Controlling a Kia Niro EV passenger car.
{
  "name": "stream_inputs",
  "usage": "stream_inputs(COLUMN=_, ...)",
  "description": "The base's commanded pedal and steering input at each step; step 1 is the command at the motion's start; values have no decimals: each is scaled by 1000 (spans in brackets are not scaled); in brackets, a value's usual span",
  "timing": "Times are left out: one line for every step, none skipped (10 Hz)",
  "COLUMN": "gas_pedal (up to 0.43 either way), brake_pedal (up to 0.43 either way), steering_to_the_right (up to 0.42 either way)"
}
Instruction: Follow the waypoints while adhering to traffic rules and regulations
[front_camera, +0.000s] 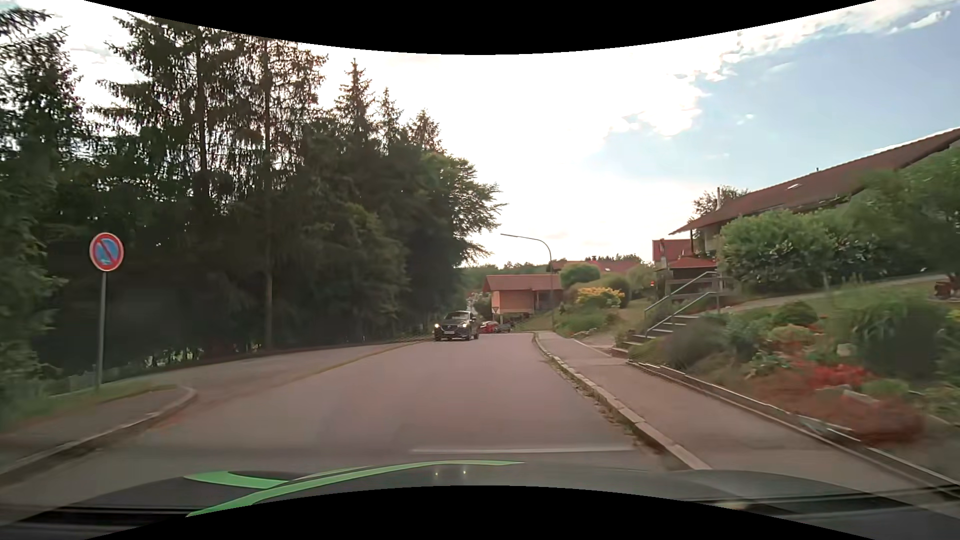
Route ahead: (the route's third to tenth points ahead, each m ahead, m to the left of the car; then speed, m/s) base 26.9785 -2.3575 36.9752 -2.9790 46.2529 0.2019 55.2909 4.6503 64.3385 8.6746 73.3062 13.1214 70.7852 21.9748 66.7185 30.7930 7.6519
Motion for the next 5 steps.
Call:
stream_inputs(gas_pedal=39, brake_pedal=0, steering_to_the_right=9)
stream_inputs(gas_pedal=39, brake_pedal=0, steering_to_the_right=10)
stream_inputs(gas_pedal=39, brake_pedal=0, steering_to_the_right=16)
stream_inputs(gas_pedal=39, brake_pedal=0, steering_to_the_right=19)
stream_inputs(gas_pedal=39, brake_pedal=0, steering_to_the_right=20)
